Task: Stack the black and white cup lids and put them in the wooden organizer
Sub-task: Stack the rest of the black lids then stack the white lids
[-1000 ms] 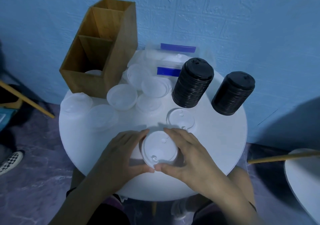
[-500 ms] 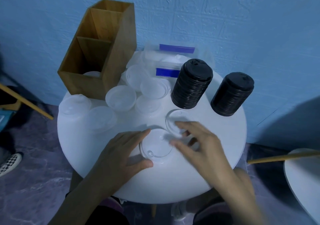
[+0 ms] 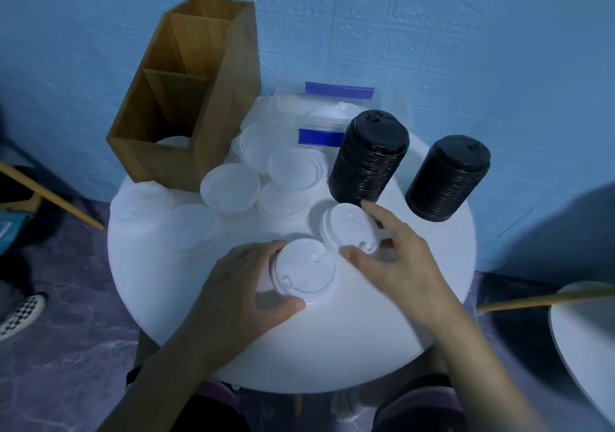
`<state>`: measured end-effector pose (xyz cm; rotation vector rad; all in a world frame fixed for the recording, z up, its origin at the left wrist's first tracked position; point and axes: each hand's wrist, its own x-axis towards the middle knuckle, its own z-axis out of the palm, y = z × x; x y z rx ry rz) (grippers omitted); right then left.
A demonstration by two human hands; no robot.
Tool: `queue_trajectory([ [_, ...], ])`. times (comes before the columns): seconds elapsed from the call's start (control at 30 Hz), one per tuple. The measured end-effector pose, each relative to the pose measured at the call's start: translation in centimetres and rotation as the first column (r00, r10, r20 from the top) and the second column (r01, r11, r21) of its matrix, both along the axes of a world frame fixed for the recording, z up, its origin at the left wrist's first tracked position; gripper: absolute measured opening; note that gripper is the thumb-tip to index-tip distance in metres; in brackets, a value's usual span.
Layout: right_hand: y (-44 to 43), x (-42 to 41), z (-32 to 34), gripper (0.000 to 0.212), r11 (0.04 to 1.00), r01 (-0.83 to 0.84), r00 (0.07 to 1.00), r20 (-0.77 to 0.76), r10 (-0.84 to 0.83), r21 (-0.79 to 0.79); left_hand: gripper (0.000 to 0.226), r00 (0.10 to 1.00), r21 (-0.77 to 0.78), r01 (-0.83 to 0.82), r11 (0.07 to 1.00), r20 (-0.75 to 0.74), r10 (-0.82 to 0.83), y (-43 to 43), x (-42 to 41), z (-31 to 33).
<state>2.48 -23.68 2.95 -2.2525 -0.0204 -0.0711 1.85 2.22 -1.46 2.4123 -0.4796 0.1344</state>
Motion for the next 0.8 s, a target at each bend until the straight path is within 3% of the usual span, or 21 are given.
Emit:
queue_trajectory([
  [0.1, 0.9, -1.0, 0.5, 0.068, 0.964, -0.26, 0.965, -0.042, 0.258, -0.051, 0.069, 0.998, -0.008, 0.003, 1.0, 0.058, -0.003, -0.2, 0.6, 0.0],
  [0.17, 1.3, -1.2, 0.3, 0.07, 0.935, -0.342, 0.939, -0.064, 0.337, -0.097, 0.069, 0.994, -0.019, 0.01, 1.0, 0.109, -0.008, -0.5, 0.9, -0.3],
  [0.43, 1.7, -0.9, 0.1, 0.071, 0.891, -0.409, 0.912, -0.097, 0.398, -0.198, 0.101, 0.996, 0.048, 0.0, 0.999, -0.09, 0.005, -0.1, 0.6, 0.3],
  [0.6, 1.8, -0.8, 0.2, 0.069, 0.887, -0.412, 0.911, -0.113, 0.397, -0.21, 0.097, 0.997, 0.046, -0.005, 0.999, -0.073, 0.008, -0.3, 0.3, 0.8],
  [0.8, 2.8, -0.9, -0.4, 0.079, 0.914, -0.293, 0.955, -0.039, 0.295, -0.279, 0.094, 0.997, 0.015, -0.013, 1.0, -0.077, 0.014, -0.1, 0.5, 0.4],
])
